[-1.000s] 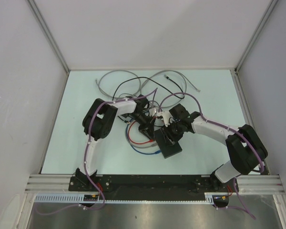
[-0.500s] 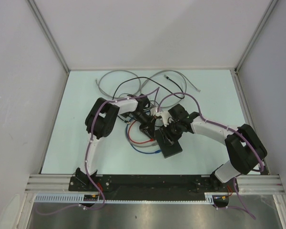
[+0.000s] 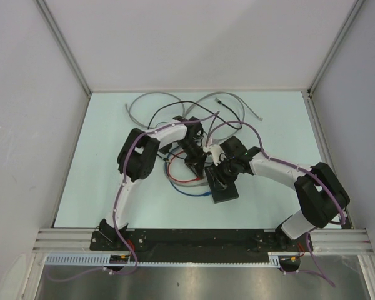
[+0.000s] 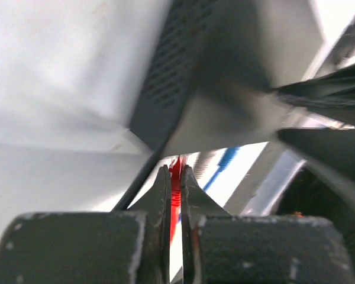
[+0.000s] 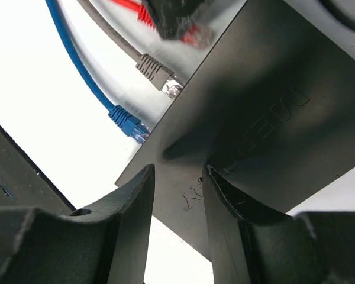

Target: Pull the plug from the switch port

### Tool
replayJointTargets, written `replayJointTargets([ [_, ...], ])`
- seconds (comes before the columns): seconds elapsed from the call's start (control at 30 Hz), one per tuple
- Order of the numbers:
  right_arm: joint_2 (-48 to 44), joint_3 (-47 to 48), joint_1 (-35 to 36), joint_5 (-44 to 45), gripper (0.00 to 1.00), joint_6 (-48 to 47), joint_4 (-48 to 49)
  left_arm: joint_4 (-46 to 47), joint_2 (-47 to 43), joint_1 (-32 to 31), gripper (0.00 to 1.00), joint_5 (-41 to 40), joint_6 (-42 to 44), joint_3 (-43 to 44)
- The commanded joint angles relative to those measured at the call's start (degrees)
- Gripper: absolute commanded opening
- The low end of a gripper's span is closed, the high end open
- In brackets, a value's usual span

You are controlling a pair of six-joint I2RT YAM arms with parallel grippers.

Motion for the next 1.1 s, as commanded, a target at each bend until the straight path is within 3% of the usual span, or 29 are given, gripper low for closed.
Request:
replayJointTargets([
  [0.0,1.3,-0.6,0.2,1.9,0.43,-1.3,-2.2,-3.6,-3.5,1.7,0.0,-8.2,9.9,-6.3],
  [0.13,1.3,-0.7,0.2,1.9,0.43,-1.5,-2.2,-9.2,-6.0,3.0,0.0,-9.7,17.1,-8.8],
  [0.3,1.2,-0.7,0.2,2.0,0.44,-2.0,-2.3,-14.0,-12.8,3.3,0.0,-7.7,20.6,-5.2],
  [0.43,0.6,-0.8,0.0,2.8,0.44,-2.7,-2.4,-23.3,-14.9,3.3,0.0,-6.0,25.0,-1.7],
  [0.57,-0.6,-1.4,-1.0,3.3,0.44,-2.8,-2.2,-23.2,-25.8,5.4,0.0,-13.4,30.7,-19.3],
  [0.63,-0.5,-1.4,-1.3,3.3,0.45,-2.8,-2.1,-22.1,-30.7,8.8,0.0,-17.8,31.7,-28.7],
  [0.77,-0.3,-1.4,-1.7,3.3,0.45,-3.1,-2.2,-20.0,-37.7,20.5,0.0,-21.5,30.0,-36.3],
  [0.9,0.0,-1.4,-1.7,3.1,0.45,-3.1,-2.1,-18.2,-43.1,37.4,0.0,-28.4,29.3,-37.2],
  [0.97,0.3,-1.4,-1.6,3.1,0.45,-3.0,-2.1,-15.8,-43.7,43.1,0.0,-34.4,28.3,-37.4],
  [1.07,0.8,-1.4,-1.2,2.9,0.45,-3.0,-2.0,-10.3,-42.1,46.9,0.0,-42.4,24.9,-38.0],
])
